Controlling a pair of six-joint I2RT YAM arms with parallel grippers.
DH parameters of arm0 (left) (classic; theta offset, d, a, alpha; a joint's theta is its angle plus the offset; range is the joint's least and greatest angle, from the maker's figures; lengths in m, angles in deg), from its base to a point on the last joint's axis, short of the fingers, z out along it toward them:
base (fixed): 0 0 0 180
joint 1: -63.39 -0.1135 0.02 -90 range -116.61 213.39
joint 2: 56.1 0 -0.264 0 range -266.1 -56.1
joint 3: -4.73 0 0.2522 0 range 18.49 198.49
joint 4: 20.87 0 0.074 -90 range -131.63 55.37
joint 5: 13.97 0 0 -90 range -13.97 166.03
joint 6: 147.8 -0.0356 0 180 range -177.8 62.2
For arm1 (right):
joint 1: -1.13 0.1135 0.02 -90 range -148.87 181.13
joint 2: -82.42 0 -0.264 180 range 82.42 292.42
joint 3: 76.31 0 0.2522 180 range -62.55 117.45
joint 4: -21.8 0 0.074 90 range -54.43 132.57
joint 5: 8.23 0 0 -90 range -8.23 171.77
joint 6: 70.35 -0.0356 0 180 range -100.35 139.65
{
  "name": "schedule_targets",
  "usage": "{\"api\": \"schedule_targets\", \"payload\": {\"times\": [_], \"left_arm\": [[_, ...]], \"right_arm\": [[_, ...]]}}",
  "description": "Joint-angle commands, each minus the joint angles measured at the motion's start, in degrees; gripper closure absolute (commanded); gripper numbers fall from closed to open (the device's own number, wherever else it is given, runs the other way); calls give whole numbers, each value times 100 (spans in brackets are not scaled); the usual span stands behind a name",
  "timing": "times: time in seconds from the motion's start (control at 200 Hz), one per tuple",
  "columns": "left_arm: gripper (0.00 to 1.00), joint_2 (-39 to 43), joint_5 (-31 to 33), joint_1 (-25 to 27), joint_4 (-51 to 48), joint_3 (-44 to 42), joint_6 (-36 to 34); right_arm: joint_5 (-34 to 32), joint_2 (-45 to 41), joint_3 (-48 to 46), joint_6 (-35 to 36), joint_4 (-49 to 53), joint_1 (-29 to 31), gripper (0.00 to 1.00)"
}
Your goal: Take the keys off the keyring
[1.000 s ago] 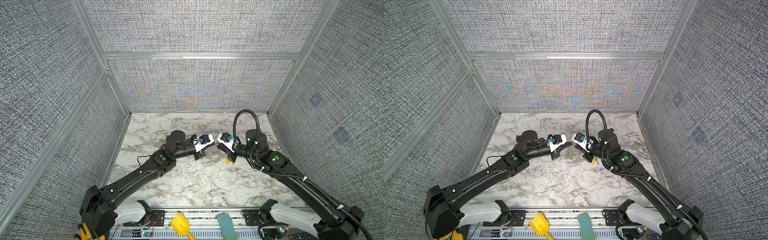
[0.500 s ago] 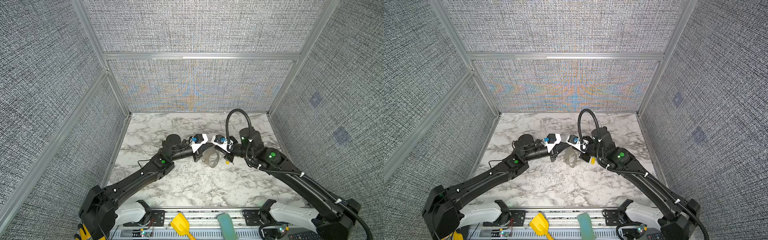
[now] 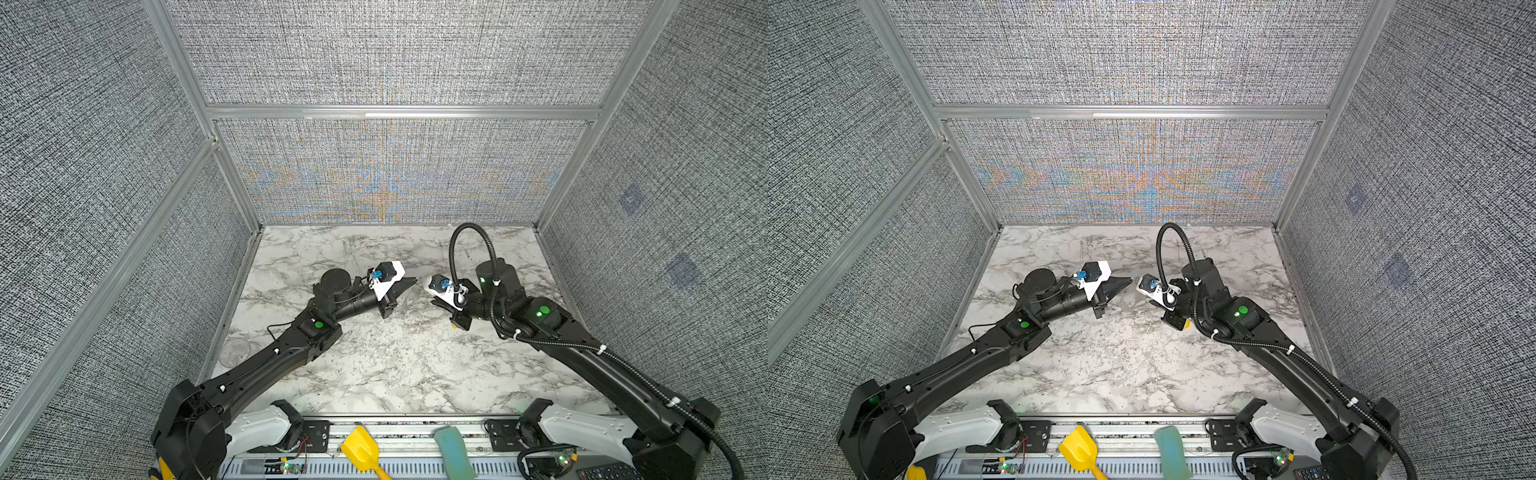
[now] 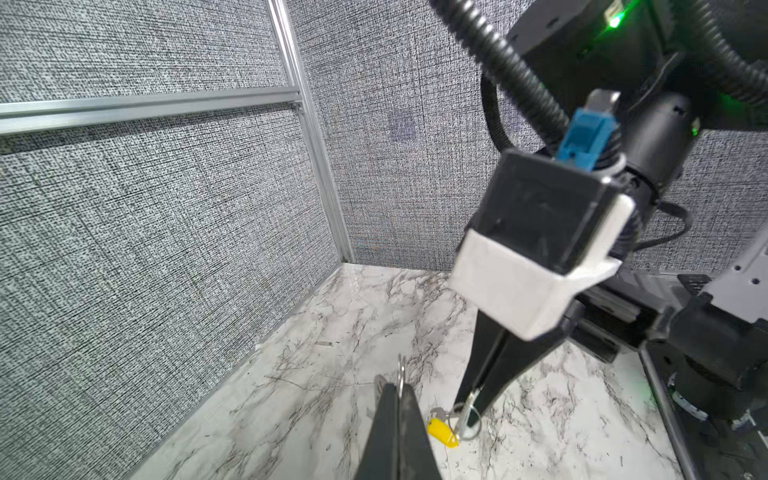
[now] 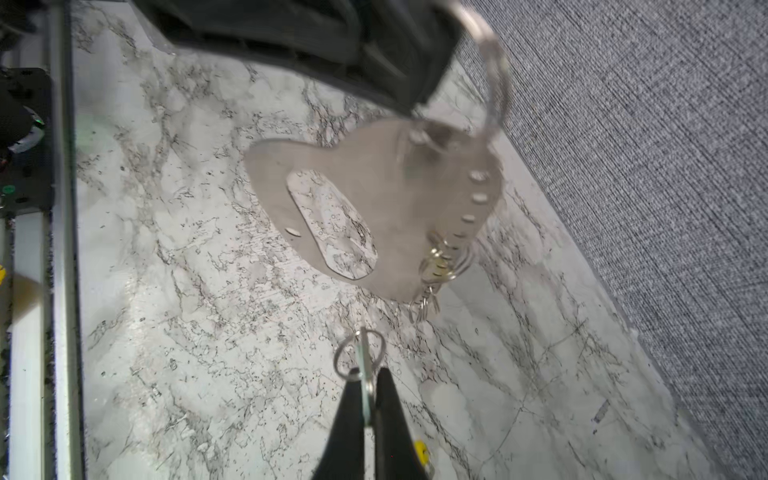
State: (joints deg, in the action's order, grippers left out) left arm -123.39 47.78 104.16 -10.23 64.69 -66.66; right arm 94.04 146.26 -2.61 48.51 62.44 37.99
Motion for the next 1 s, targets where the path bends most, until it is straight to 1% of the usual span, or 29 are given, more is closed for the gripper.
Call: {"api": "schedule_targets", "payload": {"times": [0.0, 0.15, 0.32, 0.43, 0.495, 0.505, 0.57, 0.585, 0.735, 0.835, 0.906, 0.996], "left_arm": [[100, 60, 425, -79, -313, -47, -156], [100, 55, 765, -257, -491, -301, -99], [100, -16, 910, -394, -502, -617, 56], [100, -82, 1010, -463, -477, -799, 152], [100, -86, 1053, -529, -391, -930, 255], [100, -86, 1064, -540, -379, -948, 278], [100, -95, 1116, -609, -362, -1027, 330], [100, -92, 1145, -620, -372, -1045, 353], [100, -101, 1359, -726, -537, -1091, 496], [100, -83, 1545, -775, -615, -1162, 664], [100, -61, 1729, -788, -690, -1208, 780], [100, -79, 1994, -812, -715, -1288, 974]], "right_arm": [[-234, -17, -213, -480, -418, -169, 100], [-482, 178, -562, -1040, -893, -511, 100], [-882, 985, -878, -1442, -1185, -665, 100], [-946, 1642, -742, -1705, -1264, -663, 100], [-783, 2050, -738, -1800, -1263, -674, 100], [-773, 2104, -596, -1815, -1263, -672, 100], [-868, 2471, -489, -1987, -1272, -675, 100], [-881, 2540, -466, -2017, -1272, -673, 98], [-1003, 3250, -200, -2091, -1191, -668, 96], [-1134, 3569, 173, -2070, -743, -663, 90], [-1182, 3701, 484, -2096, -411, -664, 79], [-1278, 3769, 494, -1999, -452, -672, 66]]}}
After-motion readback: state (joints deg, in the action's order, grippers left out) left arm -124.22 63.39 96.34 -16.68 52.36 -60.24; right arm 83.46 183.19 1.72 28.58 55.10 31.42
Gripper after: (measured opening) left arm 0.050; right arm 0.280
